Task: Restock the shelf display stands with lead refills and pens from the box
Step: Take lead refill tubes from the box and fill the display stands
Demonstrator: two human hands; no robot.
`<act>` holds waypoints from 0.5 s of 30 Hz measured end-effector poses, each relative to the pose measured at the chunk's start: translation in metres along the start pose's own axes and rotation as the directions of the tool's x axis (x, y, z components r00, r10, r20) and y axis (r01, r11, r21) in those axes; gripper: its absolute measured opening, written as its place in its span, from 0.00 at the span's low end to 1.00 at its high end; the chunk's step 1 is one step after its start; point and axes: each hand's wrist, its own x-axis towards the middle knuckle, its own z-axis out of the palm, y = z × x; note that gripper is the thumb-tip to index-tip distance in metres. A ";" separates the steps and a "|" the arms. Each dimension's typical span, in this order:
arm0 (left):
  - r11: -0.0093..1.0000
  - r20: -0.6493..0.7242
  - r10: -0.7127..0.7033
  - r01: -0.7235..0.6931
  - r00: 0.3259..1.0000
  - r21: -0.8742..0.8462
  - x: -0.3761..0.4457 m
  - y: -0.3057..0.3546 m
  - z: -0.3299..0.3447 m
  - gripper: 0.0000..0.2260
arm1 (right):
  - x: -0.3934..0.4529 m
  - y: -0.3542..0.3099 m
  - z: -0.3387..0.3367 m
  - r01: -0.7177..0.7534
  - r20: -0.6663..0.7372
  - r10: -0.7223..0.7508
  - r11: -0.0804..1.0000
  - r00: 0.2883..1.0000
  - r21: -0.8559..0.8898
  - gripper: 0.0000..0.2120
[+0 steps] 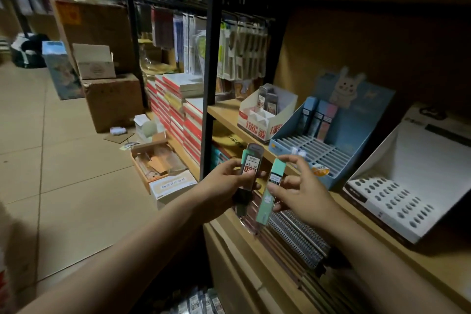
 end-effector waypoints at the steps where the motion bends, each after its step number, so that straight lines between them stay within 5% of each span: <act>1: 1.000 -0.006 0.010 -0.010 1.000 -0.009 0.002 0.005 0.000 0.11 | 0.002 -0.003 -0.002 0.007 -0.047 -0.005 1.000 0.999 0.025 0.22; 5: 0.998 0.005 0.065 -0.065 0.998 0.009 0.007 0.027 -0.002 0.10 | 0.014 -0.030 -0.014 0.080 -0.212 -0.073 0.996 0.975 0.025 0.18; 12: 0.989 0.026 0.147 -0.148 0.989 0.030 0.013 0.050 -0.007 0.12 | 0.056 -0.111 -0.060 0.234 -0.278 -0.338 0.908 0.899 -0.348 0.20; 15: 0.987 -0.002 0.159 -0.159 0.987 -0.001 0.019 0.050 -0.010 0.11 | 0.067 -0.122 -0.087 0.182 -0.309 -0.418 0.797 0.854 -0.576 0.21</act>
